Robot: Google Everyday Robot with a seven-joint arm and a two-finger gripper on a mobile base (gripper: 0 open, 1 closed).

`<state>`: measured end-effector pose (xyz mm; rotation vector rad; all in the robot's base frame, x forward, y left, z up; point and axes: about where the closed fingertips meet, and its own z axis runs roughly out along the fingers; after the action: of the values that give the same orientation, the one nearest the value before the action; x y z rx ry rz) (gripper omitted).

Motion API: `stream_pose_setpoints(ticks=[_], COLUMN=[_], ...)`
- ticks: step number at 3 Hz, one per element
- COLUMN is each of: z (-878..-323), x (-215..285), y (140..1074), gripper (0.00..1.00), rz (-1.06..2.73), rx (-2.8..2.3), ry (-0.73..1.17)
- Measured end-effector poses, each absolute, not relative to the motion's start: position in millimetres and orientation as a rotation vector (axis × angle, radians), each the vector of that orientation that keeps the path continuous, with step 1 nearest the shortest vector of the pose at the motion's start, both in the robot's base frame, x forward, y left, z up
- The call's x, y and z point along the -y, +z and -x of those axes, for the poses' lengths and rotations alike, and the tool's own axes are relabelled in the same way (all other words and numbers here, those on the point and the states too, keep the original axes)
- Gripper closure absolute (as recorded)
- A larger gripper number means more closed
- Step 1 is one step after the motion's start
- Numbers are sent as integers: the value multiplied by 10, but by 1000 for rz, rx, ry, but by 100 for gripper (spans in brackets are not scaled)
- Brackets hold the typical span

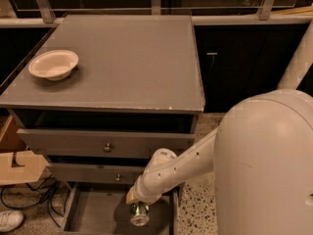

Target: Place green can into bottom drawer

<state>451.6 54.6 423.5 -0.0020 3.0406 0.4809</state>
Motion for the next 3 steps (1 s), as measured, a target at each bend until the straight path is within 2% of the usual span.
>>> stream_pose_setpoints(ticks=[2, 3], z=[-4541, -4629], x=[-606, -662], y=[4353, 4446], gripper=[100, 100], rz=[86, 251], rx=[-2972, -2885], ry=[497, 495])
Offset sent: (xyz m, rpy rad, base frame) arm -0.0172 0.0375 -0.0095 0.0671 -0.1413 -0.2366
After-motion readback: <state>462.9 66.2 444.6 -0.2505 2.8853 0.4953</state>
